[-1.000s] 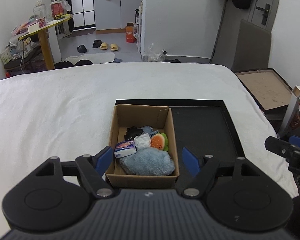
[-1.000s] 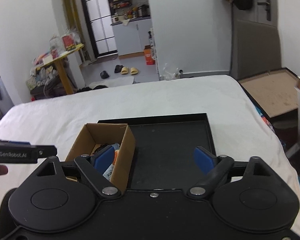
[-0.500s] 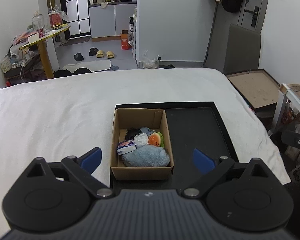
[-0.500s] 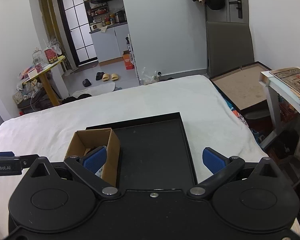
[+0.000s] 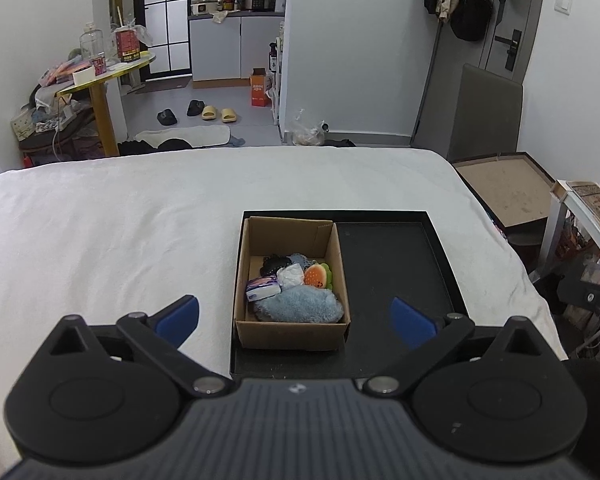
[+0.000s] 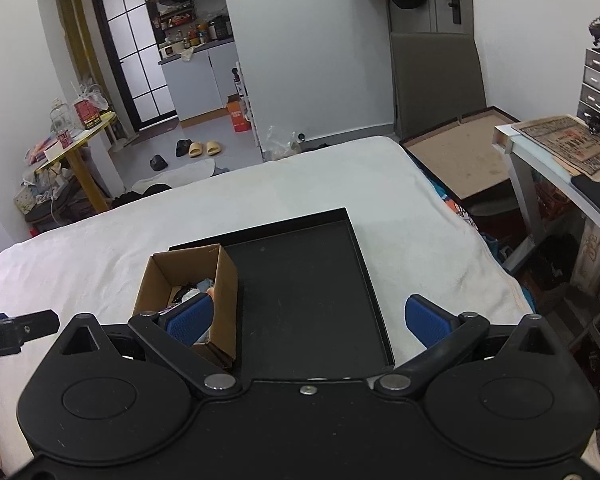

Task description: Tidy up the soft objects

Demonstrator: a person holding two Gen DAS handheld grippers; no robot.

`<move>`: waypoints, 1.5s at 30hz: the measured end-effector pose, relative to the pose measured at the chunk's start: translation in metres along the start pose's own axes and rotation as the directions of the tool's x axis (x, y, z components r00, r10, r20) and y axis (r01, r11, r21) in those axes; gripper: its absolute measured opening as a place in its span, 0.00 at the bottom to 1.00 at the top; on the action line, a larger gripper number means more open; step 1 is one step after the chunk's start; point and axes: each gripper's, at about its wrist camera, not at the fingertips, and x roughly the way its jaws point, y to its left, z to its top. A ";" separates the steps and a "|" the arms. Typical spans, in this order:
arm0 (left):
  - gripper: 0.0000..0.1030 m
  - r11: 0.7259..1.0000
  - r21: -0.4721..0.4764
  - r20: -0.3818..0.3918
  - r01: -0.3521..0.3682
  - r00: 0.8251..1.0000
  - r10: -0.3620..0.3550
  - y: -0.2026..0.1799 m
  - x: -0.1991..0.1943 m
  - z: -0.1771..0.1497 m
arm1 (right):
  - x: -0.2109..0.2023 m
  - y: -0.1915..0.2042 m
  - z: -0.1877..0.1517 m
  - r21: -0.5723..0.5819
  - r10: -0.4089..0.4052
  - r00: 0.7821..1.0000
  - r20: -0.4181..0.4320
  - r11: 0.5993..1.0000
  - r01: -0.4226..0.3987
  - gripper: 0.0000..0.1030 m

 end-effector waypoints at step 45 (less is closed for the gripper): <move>0.99 0.999 0.048 0.005 0.005 1.000 -0.005 -0.014 -0.015 -0.040 | -0.020 0.023 -0.032 -0.092 0.017 0.999 -0.028 0.996 -0.019 1.00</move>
